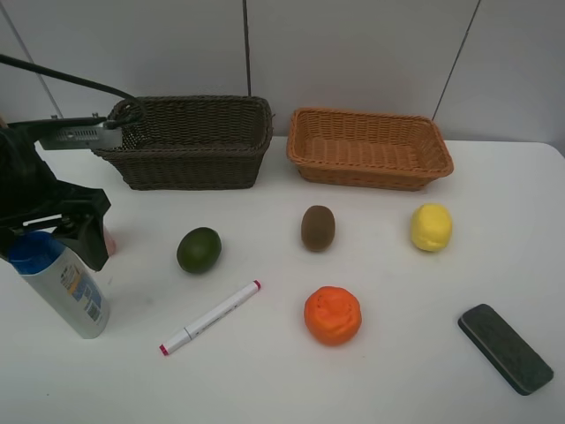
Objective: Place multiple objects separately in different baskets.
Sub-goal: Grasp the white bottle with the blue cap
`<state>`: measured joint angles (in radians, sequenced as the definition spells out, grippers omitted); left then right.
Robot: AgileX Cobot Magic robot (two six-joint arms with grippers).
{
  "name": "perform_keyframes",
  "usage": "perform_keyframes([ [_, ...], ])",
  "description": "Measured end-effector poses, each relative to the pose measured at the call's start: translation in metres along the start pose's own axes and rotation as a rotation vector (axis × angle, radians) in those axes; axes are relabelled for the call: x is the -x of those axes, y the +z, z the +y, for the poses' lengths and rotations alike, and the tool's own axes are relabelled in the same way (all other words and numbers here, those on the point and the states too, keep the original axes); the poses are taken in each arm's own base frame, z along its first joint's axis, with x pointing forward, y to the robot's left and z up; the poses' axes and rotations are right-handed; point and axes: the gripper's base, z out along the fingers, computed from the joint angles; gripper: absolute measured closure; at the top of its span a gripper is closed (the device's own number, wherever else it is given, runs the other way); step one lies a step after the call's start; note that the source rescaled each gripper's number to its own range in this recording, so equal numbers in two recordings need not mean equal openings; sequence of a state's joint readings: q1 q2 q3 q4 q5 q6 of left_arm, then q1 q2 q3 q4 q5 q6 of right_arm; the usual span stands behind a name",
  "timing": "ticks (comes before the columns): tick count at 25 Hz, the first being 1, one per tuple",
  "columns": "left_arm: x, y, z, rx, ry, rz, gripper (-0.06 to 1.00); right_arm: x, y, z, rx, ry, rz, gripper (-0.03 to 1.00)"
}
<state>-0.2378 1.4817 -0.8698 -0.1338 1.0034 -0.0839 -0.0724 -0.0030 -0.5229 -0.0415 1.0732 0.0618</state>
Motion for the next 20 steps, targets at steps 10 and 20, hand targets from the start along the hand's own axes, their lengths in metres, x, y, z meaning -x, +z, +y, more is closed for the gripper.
perform_keyframes([
  [10, 0.007, 0.028, 0.002, 0.022, -0.022, 0.11, -0.06, 0.0, 0.0, 0.0, 0.0, 0.0, 0.0, -0.03],
  [20, 0.011, 0.037, 0.003, 0.03, -0.044, 0.17, 0.02, 0.0, 0.0, 0.0, 0.0, 0.0, 0.0, -0.03],
])
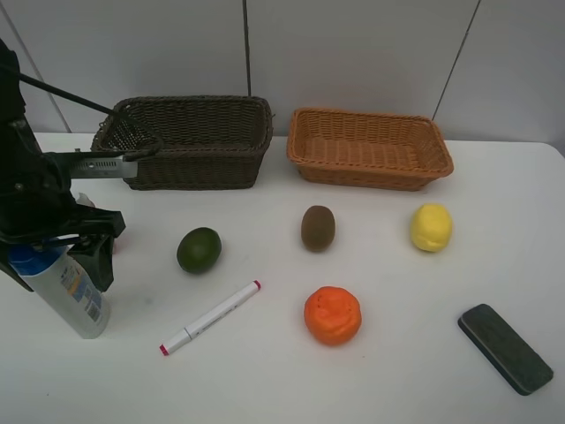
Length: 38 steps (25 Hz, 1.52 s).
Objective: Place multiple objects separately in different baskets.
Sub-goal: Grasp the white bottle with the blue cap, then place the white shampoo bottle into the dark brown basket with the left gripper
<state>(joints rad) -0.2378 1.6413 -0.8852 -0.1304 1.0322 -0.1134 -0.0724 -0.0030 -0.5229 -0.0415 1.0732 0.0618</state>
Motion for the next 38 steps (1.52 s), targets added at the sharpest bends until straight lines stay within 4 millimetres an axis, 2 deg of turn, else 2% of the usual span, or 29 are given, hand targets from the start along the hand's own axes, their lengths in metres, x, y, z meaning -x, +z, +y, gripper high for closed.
perform_keyframes([
  [2, -0.001, 0.001, 0.0, 0.004, -0.007, 0.014, 0.23, 0.0, 0.0, 0.0, 0.0, 0.0, 0.0, -0.03],
  [4, -0.002, 0.002, 0.001, 0.007, -0.015, 0.035, 0.57, 0.0, 0.0, 0.0, 0.0, 0.0, 0.0, -0.03],
  [5, -0.002, 0.002, 0.001, 0.008, -0.017, 0.043, 0.62, 0.0, 0.0, 0.0, 0.0, 0.0, 0.0, -0.03],
  [14, 0.0, -0.002, 0.0, 0.007, -0.019, 0.049, 0.61, 0.0, 0.0, 0.0, 0.0, 0.0, 0.0, -0.03],
  [17, 0.005, -0.028, -0.005, -0.006, -0.005, -0.002, 0.61, 0.0, 0.0, 0.0, 0.0, 0.0, 0.0, -0.03],
  [21, 0.025, -0.089, -0.016, -0.049, 0.023, -0.185, 0.61, 0.0, 0.0, 0.0, 0.0, 0.0, 0.0, -0.03],
  [23, 0.043, -0.119, -0.023, -0.073, 0.036, -0.293, 0.61, 0.0, 0.0, 0.0, 0.0, 0.0, 0.0, -0.03],
  [25, 0.065, -0.14, -0.029, -0.09, 0.042, -0.371, 0.61, 0.0, 0.0, 0.0, 0.0, 0.0, 0.0, -0.03],
  [28, 0.109, -0.157, -0.033, -0.112, 0.034, -0.456, 0.61, 0.0, 0.0, 0.0, 0.0, 0.0, 0.0, -0.03],
  [31, 0.158, -0.161, -0.026, -0.119, 0.01, -0.522, 0.61, 0.0, 0.0, 0.0, 0.0, 0.0, 0.0, -0.03],
  [34, 0.201, -0.144, -0.012, -0.115, -0.027, -0.54, 0.61, 0.0, 0.0, 0.0, 0.0, 0.0, 0.0, -0.03],
  [38, 0.234, -0.124, 0.008, -0.107, -0.076, -0.55, 0.61, 0.0, 0.0, 0.0, 0.0, 0.0, 0.0, -0.03],
])
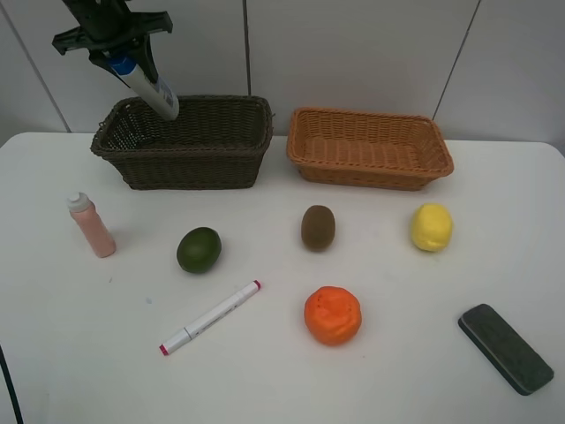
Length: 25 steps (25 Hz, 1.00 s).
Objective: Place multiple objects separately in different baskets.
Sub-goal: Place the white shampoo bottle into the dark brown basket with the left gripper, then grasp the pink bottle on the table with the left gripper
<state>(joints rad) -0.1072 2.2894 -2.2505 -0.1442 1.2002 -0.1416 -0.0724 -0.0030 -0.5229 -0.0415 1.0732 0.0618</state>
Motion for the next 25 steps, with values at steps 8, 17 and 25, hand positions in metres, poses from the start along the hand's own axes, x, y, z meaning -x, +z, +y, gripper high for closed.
perform_keyframes([
  [8, 0.003, 0.025, 0.013, 0.071, 0.037, 0.018, 0.11, 0.0, 0.0, 0.0, 0.0, 0.0, 0.0, -0.03],
  [17, 0.009, -0.021, 0.003, 0.023, -0.001, -0.066, -0.06, 0.0, 0.0, 0.0, 0.0, 0.0, 0.0, -0.03],
  [25, -0.047, -0.123, -0.007, -0.042, -0.03, -0.074, -0.06, 0.0, 0.0, 0.0, 0.0, 0.0, 0.0, -0.03],
])
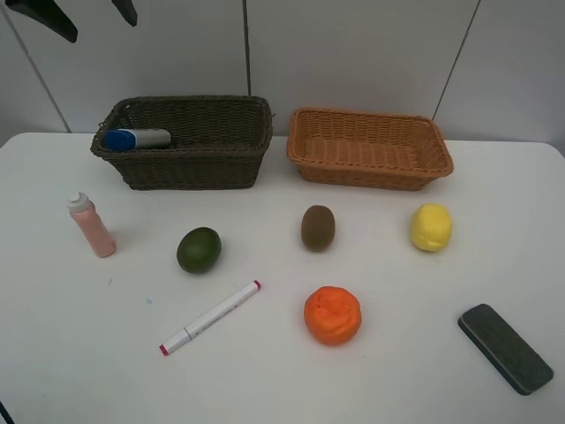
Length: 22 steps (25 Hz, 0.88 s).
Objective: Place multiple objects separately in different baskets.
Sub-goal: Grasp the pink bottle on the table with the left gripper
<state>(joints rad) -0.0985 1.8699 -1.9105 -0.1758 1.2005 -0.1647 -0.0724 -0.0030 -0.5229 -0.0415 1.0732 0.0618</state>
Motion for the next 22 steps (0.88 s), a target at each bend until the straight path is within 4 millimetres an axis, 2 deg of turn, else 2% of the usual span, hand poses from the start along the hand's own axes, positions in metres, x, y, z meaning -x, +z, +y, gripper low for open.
perform_keyframes([
  [6, -0.102, -0.043, 0.022, 0.092, -0.082, 0.113, -0.06, 0.0, 0.0, 0.0, 0.0, 0.0, 0.0, -0.03],
  [9, -0.143, -0.046, 0.036, 0.167, -0.153, 0.158, -0.06, 0.0, 0.0, 0.0, 0.0, 0.0, 0.0, -0.03],
  [11, -0.165, -0.039, 0.046, 0.217, -0.185, 0.206, -0.06, 0.0, 0.0, 0.0, 0.0, 0.0, 0.0, -0.03],
  [15, -0.188, -0.014, 0.057, 0.274, -0.233, 0.297, -0.06, 0.0, 0.0, 0.0, 0.0, 0.0, 0.0, -0.03],
  [22, -0.179, 0.035, 0.062, 0.27, -0.272, 0.287, -0.06, 0.0, 0.0, 0.0, 0.0, 0.0, 0.0, -0.03],
])
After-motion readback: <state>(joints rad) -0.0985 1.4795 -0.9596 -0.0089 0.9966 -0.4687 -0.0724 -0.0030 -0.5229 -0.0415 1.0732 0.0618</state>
